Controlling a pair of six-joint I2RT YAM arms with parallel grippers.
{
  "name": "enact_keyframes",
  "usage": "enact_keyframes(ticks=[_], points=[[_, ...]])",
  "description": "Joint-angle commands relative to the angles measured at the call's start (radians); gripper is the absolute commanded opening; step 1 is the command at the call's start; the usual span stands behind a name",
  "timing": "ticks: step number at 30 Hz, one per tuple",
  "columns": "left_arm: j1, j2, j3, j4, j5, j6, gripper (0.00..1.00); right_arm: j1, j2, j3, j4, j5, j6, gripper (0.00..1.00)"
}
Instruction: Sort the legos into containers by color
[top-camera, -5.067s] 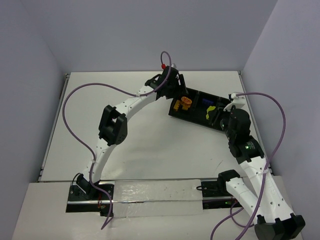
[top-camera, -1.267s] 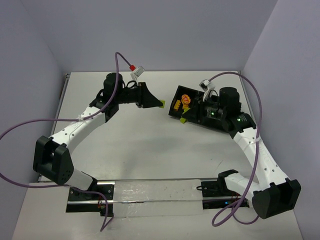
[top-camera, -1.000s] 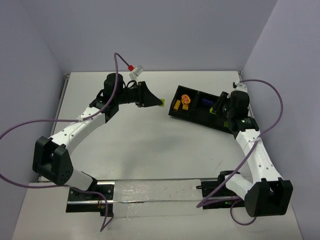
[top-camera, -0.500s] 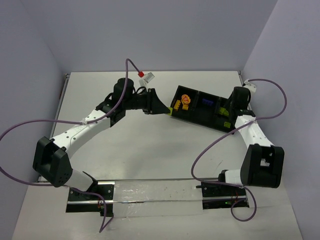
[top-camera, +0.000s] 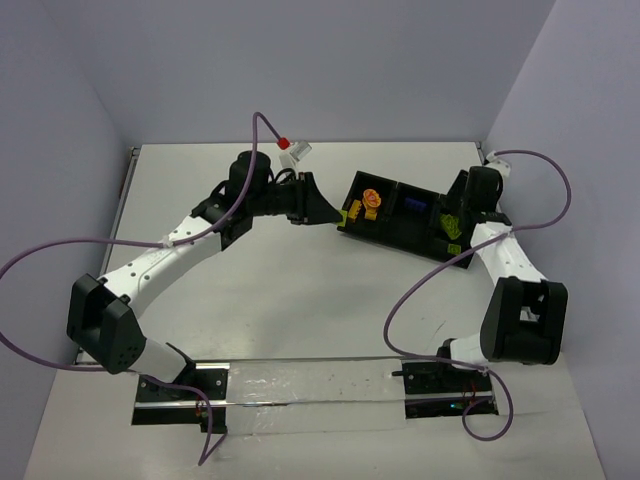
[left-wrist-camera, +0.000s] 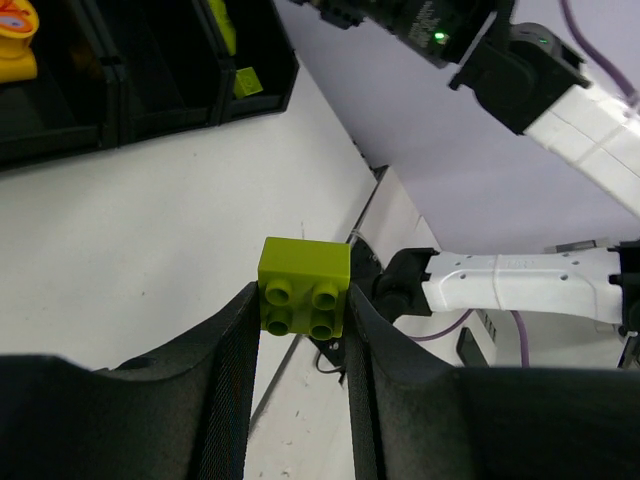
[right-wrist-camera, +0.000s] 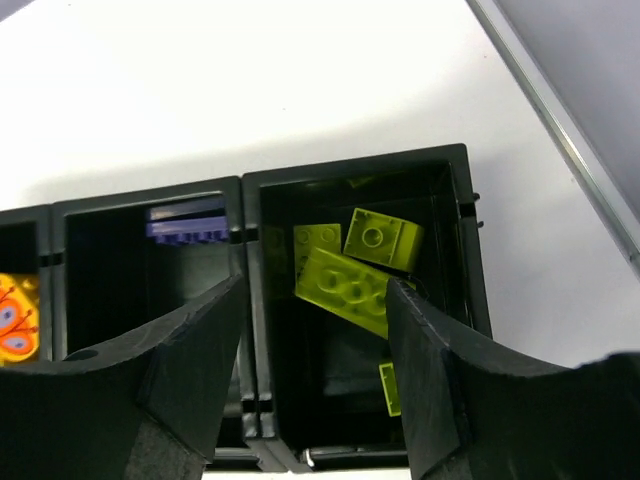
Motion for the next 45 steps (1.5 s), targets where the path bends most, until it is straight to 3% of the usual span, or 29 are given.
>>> enact_keyframes(ticks=[1, 7, 11, 15, 17, 23, 28, 33, 45], points=[[-0.006, 0.015, 0.090, -0.081, -0.078, 0.058, 0.00, 0.004, -0.148, 0.003, 0.067, -0.107, -0.005, 0.64], [-0.006, 0.035, 0.147, -0.153, -0.154, 0.097, 0.00, 0.106, -0.328, -0.135, 0.230, -0.450, -0.004, 0.62], [-0.006, 0.040, 0.150, -0.152, -0.147, 0.093, 0.00, 0.302, -0.388, -0.130, 0.192, -0.586, -0.116, 0.62], [-0.006, 0.037, 0.130, -0.121, -0.108, 0.079, 0.00, 0.340, -0.433, -0.130, 0.212, -0.825, -0.123, 0.64], [-0.005, 0.038, 0.126, -0.113, -0.096, 0.078, 0.00, 0.360, -0.440, -0.118, 0.207, -0.870, -0.139, 0.64], [-0.001, 0.082, 0.182, -0.166, -0.035, 0.067, 0.00, 0.509, -0.492, -0.089, 0.063, -0.732, -0.471, 0.64], [0.012, 0.130, 0.241, -0.234, -0.004, 0.044, 0.00, 0.580, -0.538, -0.142, 0.081, -0.673, -0.654, 0.66], [0.012, 0.141, 0.245, -0.236, 0.012, 0.032, 0.00, 0.623, -0.543, -0.162, 0.148, -0.578, -0.736, 0.67], [0.012, 0.133, 0.264, -0.255, 0.029, 0.047, 0.00, 0.658, -0.387, -0.044, 0.105, -0.633, -0.811, 0.70]])
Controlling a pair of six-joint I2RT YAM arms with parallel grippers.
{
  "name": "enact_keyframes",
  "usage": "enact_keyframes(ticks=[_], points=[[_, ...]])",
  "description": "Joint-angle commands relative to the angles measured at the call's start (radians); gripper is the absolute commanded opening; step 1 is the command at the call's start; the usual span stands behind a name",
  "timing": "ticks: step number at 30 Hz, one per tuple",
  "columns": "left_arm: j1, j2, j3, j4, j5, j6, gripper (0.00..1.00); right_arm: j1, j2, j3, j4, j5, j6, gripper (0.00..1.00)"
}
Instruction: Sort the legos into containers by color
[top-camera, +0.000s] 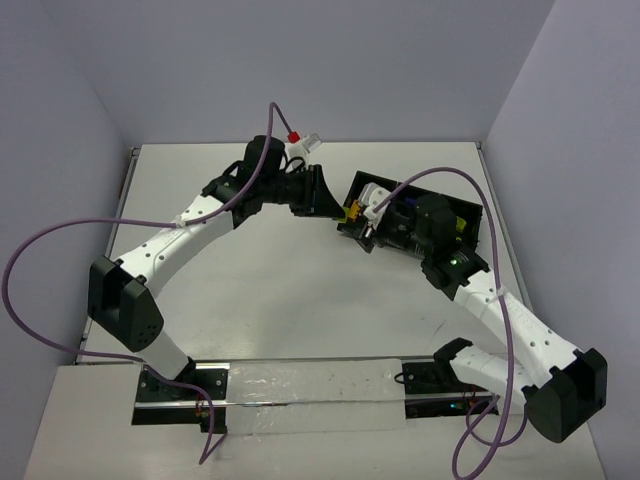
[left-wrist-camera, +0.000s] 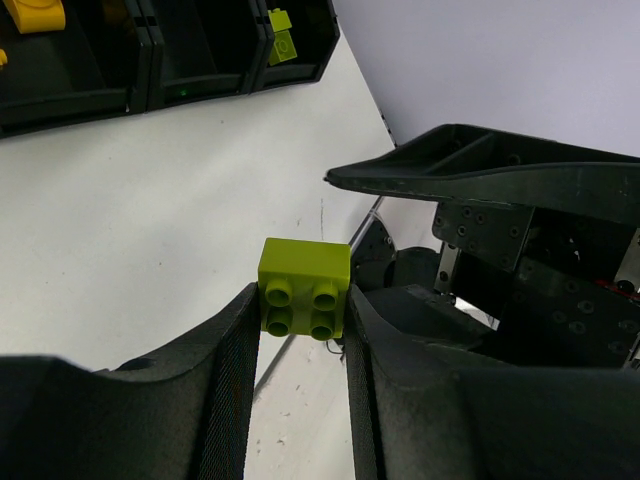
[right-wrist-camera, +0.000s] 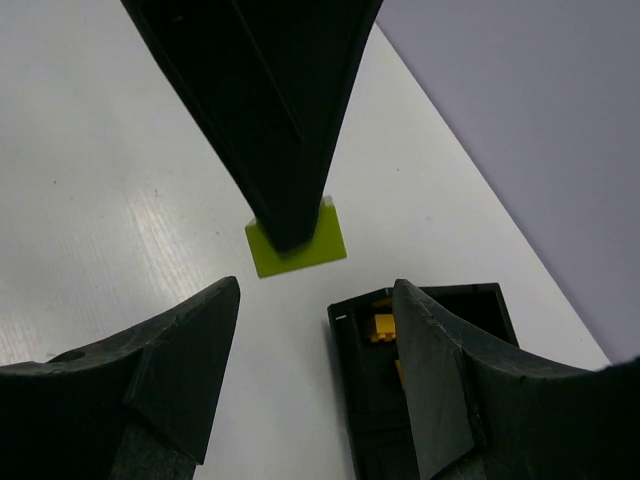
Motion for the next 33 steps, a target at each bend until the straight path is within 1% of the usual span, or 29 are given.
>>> enact_keyframes(ticks=[1, 12, 16, 21, 23, 24, 26, 27, 28, 29, 30, 32, 33], points=[[0.003, -0.011, 0.048, -0.001, 0.030, 0.004, 0.00, 0.021, 0.039, 0.079, 0.035, -0.015, -0.041, 0.70], [0.003, -0.028, 0.032, -0.004, 0.033, 0.015, 0.00, 0.045, 0.078, 0.111, 0.039, -0.042, -0.043, 0.64], [0.003, -0.034, 0.024, 0.000, 0.030, 0.015, 0.00, 0.053, 0.084, 0.115, 0.033, -0.053, -0.042, 0.53], [0.004, -0.039, 0.017, 0.008, 0.027, 0.014, 0.00, 0.055, 0.080, 0.104, 0.034, -0.034, -0.034, 0.28], [0.003, -0.043, 0.017, 0.009, 0.020, 0.015, 0.00, 0.055, 0.074, 0.096, 0.036, -0.026, -0.035, 0.23], [0.003, -0.044, 0.018, 0.010, 0.015, 0.016, 0.06, 0.055, 0.072, 0.092, 0.035, -0.026, -0.034, 0.20], [0.004, -0.047, 0.021, 0.009, 0.002, 0.020, 0.24, 0.055, 0.069, 0.084, 0.032, -0.024, -0.028, 0.13], [0.004, -0.046, 0.025, 0.003, -0.009, 0.020, 0.41, 0.055, 0.067, 0.078, 0.032, -0.020, -0.021, 0.12], [0.004, -0.048, 0.025, -0.001, -0.022, 0.020, 0.69, 0.054, 0.063, 0.068, 0.033, -0.015, -0.017, 0.11], [0.004, -0.052, 0.023, 0.002, -0.024, 0.022, 0.81, 0.055, 0.058, 0.057, 0.036, -0.009, -0.012, 0.09], [0.004, -0.056, 0.019, 0.005, -0.024, 0.024, 0.87, 0.055, 0.054, 0.047, 0.041, 0.002, -0.005, 0.08], [0.005, -0.064, 0.017, 0.009, -0.030, 0.029, 0.93, 0.055, 0.040, 0.027, 0.046, 0.018, 0.001, 0.08], [0.007, -0.070, 0.018, 0.007, -0.041, 0.031, 0.95, 0.055, 0.028, 0.009, 0.050, 0.038, 0.008, 0.08]])
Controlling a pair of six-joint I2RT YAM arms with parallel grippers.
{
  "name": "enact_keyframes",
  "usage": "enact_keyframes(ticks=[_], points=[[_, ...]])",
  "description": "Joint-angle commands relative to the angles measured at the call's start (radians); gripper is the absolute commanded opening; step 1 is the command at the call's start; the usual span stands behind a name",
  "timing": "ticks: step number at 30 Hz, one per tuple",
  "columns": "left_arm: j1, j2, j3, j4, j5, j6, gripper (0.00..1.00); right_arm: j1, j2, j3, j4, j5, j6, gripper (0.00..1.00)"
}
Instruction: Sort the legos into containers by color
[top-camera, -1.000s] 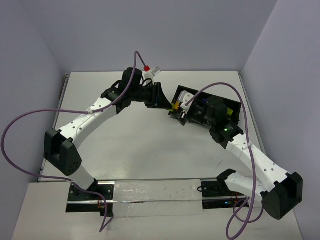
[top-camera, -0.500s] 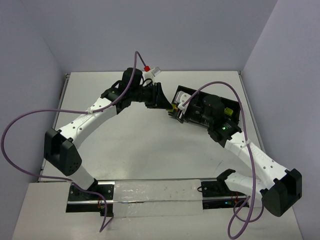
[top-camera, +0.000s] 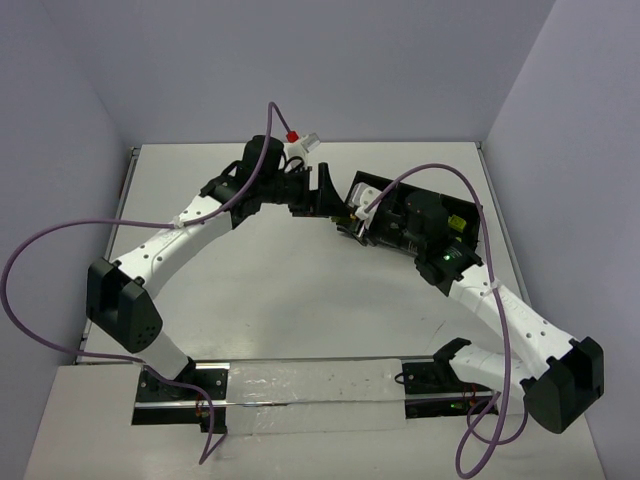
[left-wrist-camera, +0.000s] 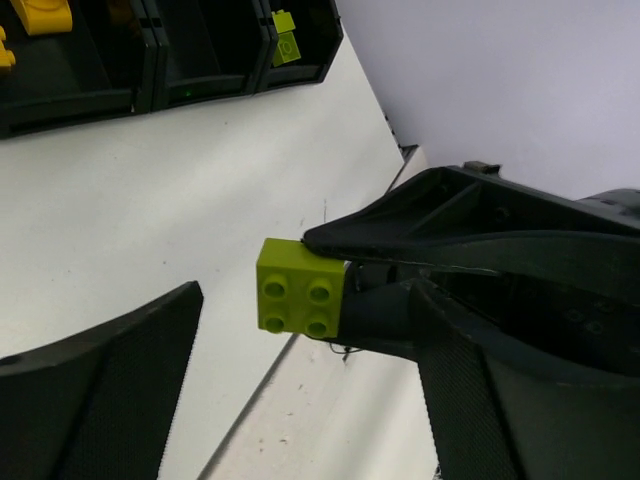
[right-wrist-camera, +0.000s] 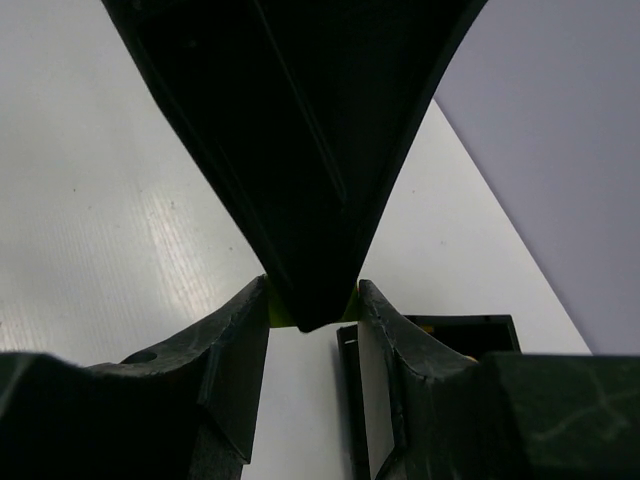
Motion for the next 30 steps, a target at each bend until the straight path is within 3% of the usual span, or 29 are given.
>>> enact_keyframes(ticks=[1, 5, 9, 15, 19, 24, 30], points=[[0.008, -0.061, 0.018, 0.014, -0.037, 0.019, 0.95, 0.009, -0.053, -0.055, 0.046, 0.069, 0.037, 0.09], [0.034, -0.080, 0.028, -0.007, -0.069, 0.024, 0.96, 0.003, -0.099, -0.105, 0.059, 0.154, 0.074, 0.09], [0.082, -0.116, 0.021, -0.031, -0.142, 0.012, 0.96, -0.082, -0.137, -0.147, 0.057, 0.272, 0.166, 0.08], [0.146, -0.182, -0.035, -0.030, -0.196, -0.009, 0.96, -0.366, -0.165, -0.207, 0.097, 0.484, 0.418, 0.09], [0.153, -0.196, -0.060, -0.017, -0.194, -0.024, 0.95, -0.527, -0.141, -0.231, 0.126, 0.520, 0.555, 0.09], [0.153, -0.207, -0.077, -0.011, -0.182, -0.034, 0.95, -0.641, -0.059, -0.238, 0.193, 0.558, 0.608, 0.10], [0.153, -0.215, -0.076, -0.027, -0.187, -0.026, 0.95, -0.702, 0.048, -0.212, 0.243, 0.591, 0.610, 0.11]])
